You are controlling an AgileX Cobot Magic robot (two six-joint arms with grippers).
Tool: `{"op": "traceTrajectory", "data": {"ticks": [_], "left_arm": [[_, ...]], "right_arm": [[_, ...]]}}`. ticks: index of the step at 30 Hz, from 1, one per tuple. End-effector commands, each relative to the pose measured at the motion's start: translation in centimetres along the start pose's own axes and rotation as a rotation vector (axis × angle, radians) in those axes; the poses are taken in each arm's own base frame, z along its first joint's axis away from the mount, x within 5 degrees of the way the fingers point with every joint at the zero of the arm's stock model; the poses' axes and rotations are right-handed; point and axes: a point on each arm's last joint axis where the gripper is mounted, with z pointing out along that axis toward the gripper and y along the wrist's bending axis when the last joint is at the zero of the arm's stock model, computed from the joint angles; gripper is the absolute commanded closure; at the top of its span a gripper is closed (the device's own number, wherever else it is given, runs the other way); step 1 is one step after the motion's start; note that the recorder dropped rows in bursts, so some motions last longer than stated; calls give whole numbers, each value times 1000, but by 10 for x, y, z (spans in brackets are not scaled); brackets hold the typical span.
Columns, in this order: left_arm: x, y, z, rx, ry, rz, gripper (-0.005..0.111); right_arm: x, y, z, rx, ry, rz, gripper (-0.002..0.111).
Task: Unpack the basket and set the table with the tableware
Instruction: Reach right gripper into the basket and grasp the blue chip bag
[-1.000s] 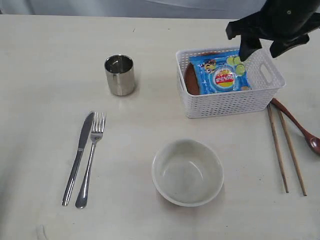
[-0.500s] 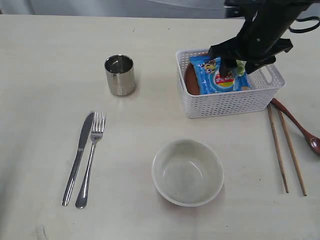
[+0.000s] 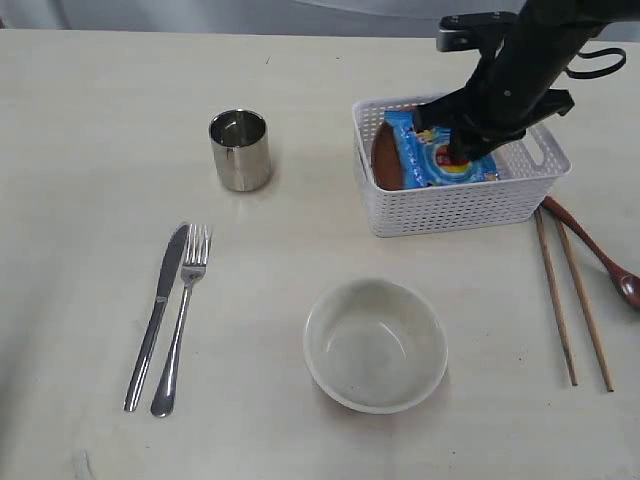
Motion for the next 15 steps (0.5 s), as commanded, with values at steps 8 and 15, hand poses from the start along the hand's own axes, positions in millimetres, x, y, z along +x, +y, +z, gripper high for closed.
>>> {"op": "traceTrajectory", "data": {"ticks": [8,15], "left_arm": [[0,0,0,6,-7,5,107],[0,0,0,6,-7,5,107]], "right_arm": [[-2,-3,-19,20,-43,-54,109],[1,-22,-37,38,-58,-4,63]]}}
